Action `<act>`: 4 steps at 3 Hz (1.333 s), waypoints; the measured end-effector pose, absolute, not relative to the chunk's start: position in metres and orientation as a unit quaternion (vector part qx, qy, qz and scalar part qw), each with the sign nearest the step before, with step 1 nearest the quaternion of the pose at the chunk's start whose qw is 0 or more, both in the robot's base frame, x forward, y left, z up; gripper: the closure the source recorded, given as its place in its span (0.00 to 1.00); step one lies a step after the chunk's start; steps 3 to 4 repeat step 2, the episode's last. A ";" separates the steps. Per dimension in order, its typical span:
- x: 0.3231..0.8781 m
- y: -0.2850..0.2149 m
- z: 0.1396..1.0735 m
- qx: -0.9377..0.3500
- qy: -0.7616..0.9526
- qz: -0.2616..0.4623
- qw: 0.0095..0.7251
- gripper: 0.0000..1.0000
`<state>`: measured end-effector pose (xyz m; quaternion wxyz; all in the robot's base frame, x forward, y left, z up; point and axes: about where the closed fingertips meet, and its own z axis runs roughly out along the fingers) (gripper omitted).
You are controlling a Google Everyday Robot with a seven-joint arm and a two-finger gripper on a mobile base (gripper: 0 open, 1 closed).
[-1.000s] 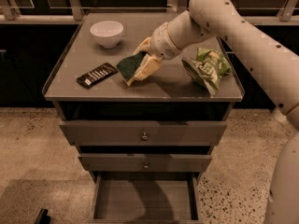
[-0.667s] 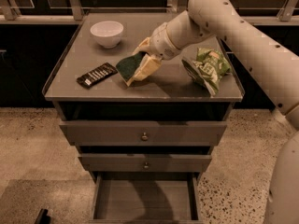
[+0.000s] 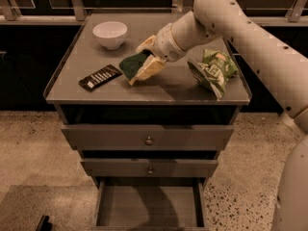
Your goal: Pick sponge from bottom drawer and place on counter
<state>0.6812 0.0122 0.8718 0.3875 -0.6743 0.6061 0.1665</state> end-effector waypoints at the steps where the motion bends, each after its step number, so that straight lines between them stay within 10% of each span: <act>1: 0.681 0.012 0.872 -0.674 0.606 0.167 0.388 0.00; 4: 0.681 0.012 0.872 -0.674 0.606 0.167 0.388 0.00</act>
Offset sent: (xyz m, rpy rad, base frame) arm 0.0000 0.0000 0.0000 0.0000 0.0000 0.0000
